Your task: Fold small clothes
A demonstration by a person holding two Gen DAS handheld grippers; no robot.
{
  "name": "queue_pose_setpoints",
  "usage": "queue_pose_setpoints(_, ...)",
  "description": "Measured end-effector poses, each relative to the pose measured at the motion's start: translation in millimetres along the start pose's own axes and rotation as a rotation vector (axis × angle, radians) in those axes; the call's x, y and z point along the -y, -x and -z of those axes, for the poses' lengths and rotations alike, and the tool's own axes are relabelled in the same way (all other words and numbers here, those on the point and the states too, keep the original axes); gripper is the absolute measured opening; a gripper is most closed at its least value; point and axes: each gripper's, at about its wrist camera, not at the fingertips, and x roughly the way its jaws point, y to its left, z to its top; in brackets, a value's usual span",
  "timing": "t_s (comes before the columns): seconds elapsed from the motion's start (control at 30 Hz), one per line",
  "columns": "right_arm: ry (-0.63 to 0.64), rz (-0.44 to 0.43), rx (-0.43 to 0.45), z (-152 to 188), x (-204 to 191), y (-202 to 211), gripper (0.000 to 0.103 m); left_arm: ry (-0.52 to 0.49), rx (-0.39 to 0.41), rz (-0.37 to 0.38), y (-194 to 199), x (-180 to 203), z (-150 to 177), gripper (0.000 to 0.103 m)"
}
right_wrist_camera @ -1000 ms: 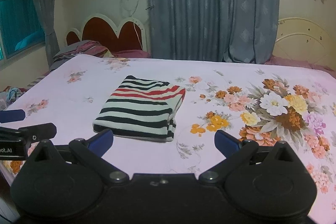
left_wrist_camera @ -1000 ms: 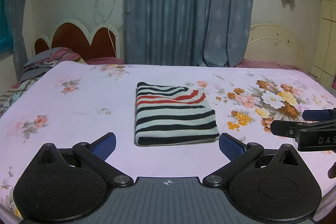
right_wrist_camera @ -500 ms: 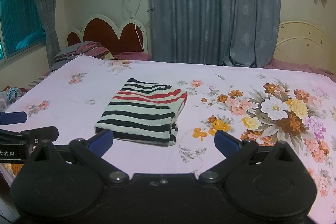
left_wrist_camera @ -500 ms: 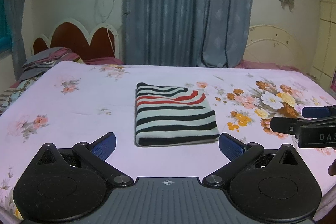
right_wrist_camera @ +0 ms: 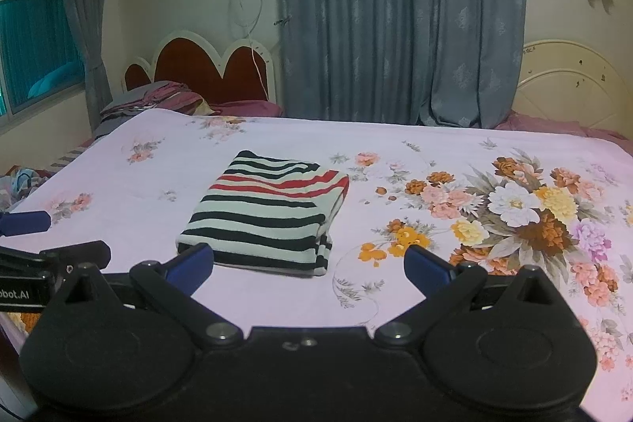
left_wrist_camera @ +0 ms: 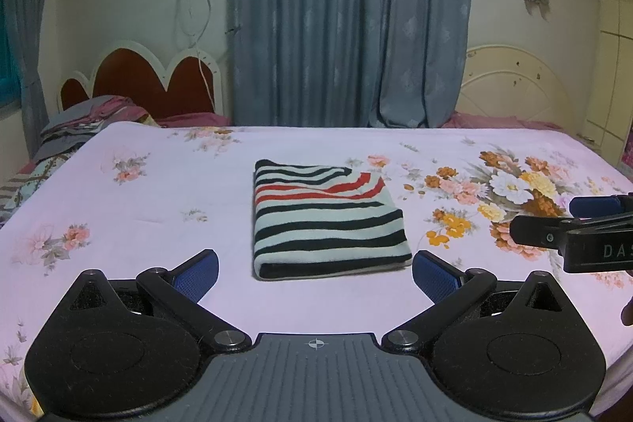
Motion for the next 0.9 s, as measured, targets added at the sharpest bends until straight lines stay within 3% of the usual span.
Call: queue_pose_setpoints(0.9,0.007,-0.007,-0.006,2.7,-5.0,0.6,0.102,-0.001,0.006,-0.002,2.1,-3.2,1.8,0.103)
